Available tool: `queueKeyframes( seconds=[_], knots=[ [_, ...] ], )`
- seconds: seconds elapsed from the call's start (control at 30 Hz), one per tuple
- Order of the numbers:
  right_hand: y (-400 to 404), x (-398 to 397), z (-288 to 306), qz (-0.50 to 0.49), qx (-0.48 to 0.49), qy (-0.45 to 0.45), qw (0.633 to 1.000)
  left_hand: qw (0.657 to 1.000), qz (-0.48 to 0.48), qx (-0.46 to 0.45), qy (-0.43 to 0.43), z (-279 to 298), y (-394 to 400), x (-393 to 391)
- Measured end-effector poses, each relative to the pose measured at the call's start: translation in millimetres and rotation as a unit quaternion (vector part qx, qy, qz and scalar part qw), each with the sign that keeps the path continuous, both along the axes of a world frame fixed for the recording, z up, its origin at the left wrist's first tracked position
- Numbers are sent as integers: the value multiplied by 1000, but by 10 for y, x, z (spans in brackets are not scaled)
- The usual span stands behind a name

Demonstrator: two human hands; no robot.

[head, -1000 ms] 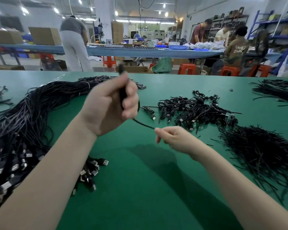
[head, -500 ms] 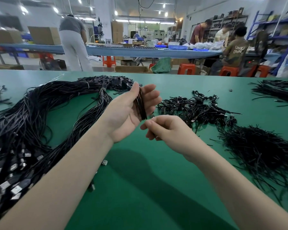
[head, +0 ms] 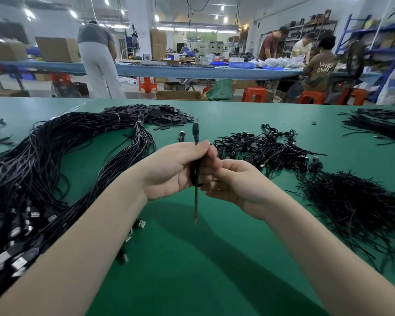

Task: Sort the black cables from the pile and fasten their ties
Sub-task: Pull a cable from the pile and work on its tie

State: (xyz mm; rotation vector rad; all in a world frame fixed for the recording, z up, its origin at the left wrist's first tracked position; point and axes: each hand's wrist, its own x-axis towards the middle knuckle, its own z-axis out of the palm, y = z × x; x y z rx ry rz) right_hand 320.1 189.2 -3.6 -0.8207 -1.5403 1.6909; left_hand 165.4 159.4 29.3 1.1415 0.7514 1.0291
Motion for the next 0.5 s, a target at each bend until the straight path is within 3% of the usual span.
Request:
queueKeyframes(
  seconds=[0.27, 0.4, 0.5],
  knots=[
    [-49, -130, -100, -50, 69, -11, 996, 986, 28, 45, 160, 69, -49, -67],
    [-55, -138, -97, -64, 65, -16, 996, 952, 79, 86, 284, 68, -44, -92],
    [-37, -134, -106, -69, 77, -18, 994, 970, 56, 81, 223, 63, -39, -104]
  ],
)
